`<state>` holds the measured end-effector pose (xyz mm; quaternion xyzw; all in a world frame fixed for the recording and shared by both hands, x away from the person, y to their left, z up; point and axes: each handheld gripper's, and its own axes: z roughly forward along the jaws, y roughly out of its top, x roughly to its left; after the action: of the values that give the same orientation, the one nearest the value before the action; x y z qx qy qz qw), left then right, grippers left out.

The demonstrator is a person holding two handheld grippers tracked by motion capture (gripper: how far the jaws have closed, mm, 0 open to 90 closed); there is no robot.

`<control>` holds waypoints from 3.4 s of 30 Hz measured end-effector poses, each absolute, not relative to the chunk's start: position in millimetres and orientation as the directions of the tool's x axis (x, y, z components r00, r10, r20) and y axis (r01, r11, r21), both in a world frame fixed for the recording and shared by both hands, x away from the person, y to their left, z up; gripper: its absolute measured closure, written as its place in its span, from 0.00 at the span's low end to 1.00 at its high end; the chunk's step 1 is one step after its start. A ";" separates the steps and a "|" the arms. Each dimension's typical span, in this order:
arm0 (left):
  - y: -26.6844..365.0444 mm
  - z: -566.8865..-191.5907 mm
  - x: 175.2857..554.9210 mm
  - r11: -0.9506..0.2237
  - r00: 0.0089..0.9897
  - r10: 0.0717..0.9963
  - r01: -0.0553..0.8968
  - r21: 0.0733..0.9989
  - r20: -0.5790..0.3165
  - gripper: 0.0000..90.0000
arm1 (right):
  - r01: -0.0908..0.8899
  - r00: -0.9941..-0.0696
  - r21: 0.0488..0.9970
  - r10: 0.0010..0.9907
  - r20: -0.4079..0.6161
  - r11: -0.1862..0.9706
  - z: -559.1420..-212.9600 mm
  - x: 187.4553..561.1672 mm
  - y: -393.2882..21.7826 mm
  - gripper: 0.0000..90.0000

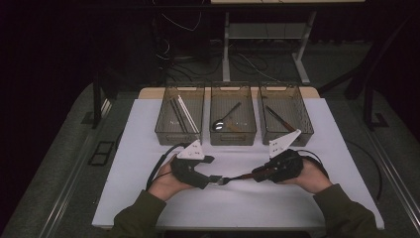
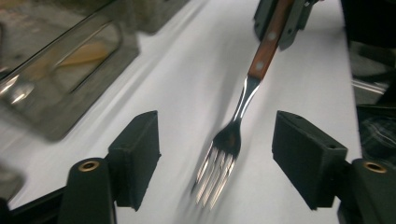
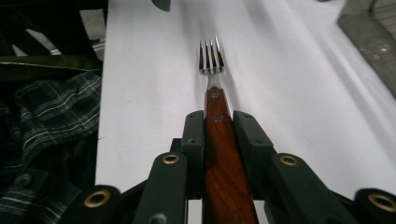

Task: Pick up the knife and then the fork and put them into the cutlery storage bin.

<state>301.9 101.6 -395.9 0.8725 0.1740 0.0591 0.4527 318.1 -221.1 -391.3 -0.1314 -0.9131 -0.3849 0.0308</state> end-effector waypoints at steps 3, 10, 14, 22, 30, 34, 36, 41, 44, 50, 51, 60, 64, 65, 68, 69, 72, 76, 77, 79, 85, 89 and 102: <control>113.2 -399.6 299.1 -0.507 0.914 0.402 0.273 0.818 -0.056 0.30 | 0.283 -0.956 0.701 0.246 0.157 0.654 -390.2 320.5 -226.5 0.84; 139.4 -414.0 291.9 -0.438 0.860 0.500 0.348 0.829 -0.097 0.19 | 0.348 -0.929 0.733 0.321 0.185 0.585 -384.9 324.7 -239.2 0.84; 149.4 -420.0 286.7 -0.414 0.834 0.545 0.357 0.837 -0.087 0.14 | 0.363 -0.917 0.746 0.355 0.181 0.558 -382.5 328.5 -247.1 0.84; 159.6 -433.3 280.0 -0.390 0.808 0.580 0.381 0.838 -0.097 0.02 | 0.383 -0.891 0.780 0.420 0.171 0.495 -370.8 335.7 -265.2 0.84; 155.0 -435.7 278.9 -0.412 0.807 0.582 0.400 0.819 -0.101 0.00 | 0.395 -0.859 0.813 0.486 0.161 0.428 -352.3 344.8 -285.1 0.84; 153.1 -435.2 277.2 -0.423 0.810 0.579 0.396 0.815 -0.093 0.01 | 0.412 -0.833 0.816 0.530 0.157 0.405 -345.7 349.8 -293.8 0.84; 153.5 -434.8 277.4 -0.421 0.809 0.581 0.395 0.817 -0.092 0.01 | 0.421 -0.817 0.817 0.556 0.153 0.395 -342.0 352.5 -298.3 0.84; 153.7 -434.3 278.5 -0.418 0.807 0.584 0.392 0.820 -0.088 0.02 | 0.439 -0.773 0.827 0.616 0.149 0.351 -331.5 361.3 -311.4 0.84; 153.2 -433.7 278.2 -0.415 0.807 0.584 0.393 0.820 -0.091 0.03 | 0.449 -0.744 0.828 0.654 0.139 0.335 -325.9 367.8 -319.0 0.84; 153.5 -433.6 278.3 -0.412 0.808 0.581 0.394 0.822 -0.095 0.03 | 0.475 -0.675 0.831 0.726 0.132 0.291 -318.9 381.3 -336.0 0.84; 153.3 -433.7 278.3 -0.413 0.808 0.581 0.394 0.821 -0.095 0.03 | 0.481 -0.662 0.831 0.738 0.134 0.281 -318.6 383.7 -338.2 0.84; 152.3 -434.1 278.6 -0.415 0.812 0.575 0.392 0.821 -0.097 0.03 | 0.532 -0.551 0.815 0.825 0.127 0.230 -331.4 410.5 -351.4 0.84; 151.5 -434.5 278.5 -0.418 0.815 0.571 0.393 0.819 -0.099 0.03 | 0.563 -0.520 0.798 0.843 0.140 0.215 -340.9 423.1 -350.2 0.84; 151.5 -434.5 278.6 -0.418 0.815 0.570 0.393 0.819 -0.100 0.03 | 0.571 -0.512 0.792 0.848 0.137 0.217 -343.3 426.2 -348.8 0.84; 151.1 -434.8 278.6 -0.418 0.814 0.573 0.395 0.818 -0.100 0.04 | 0.590 -0.489 0.775 0.864 0.119 0.227 -350.1 435.3 -343.5 0.84; 150.9 -434.9 278.6 -0.417 0.814 0.572 0.395 0.818 -0.101 0.04 | 0.594 -0.483 0.771 0.868 0.115 0.229 -352.2 438.2 -341.8 0.84; 150.4 -435.2 278.5 -0.421 0.815 0.570 0.395 0.817 -0.101 0.04 | 0.606 -0.477 0.761 0.871 0.115 0.231 -357.4 445.1 -335.5 0.84; 150.3 -435.2 278.3 -0.424 0.818 0.567 0.395 0.815 -0.101 0.04 | 0.625 -0.467 0.745 0.877 0.117 0.234 -363.6 452.7 -326.6 0.84; 150.2 -435.1 278.2 -0.424 0.818 0.566 0.394 0.815 -0.101 0.04 | 0.630 -0.464 0.741 0.878 0.117 0.234 -365.2 454.3 -325.1 0.84; 150.1 -435.1 278.1 -0.425 0.820 0.564 0.393 0.815 -0.101 0.04 | 0.639 -0.459 0.732 0.881 0.117 0.236 -368.4 457.0 -322.9 0.84; 149.6 -435.3 278.2 -0.429 0.822 0.560 0.392 0.814 -0.101 0.04 | 0.664 -0.451 0.707 0.885 0.116 0.245 -377.8 461.0 -318.0 0.84; 149.0 -435.6 278.1 -0.427 0.822 0.560 0.393 0.814 -0.103 0.04 | 0.674 -0.445 0.697 0.888 0.117 0.246 -381.7 463.2 -314.0 0.84; 148.8 -435.6 278.0 -0.430 0.824 0.558 0.392 0.814 -0.102 0.04 | 0.665 -0.463 0.694 0.881 0.096 0.274 -385.8 464.3 -314.0 0.59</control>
<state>278.0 148.8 -435.6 0.8405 0.2824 0.0918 0.4532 464.3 -314.0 -385.8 -0.4942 -0.7825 -0.3450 -0.1565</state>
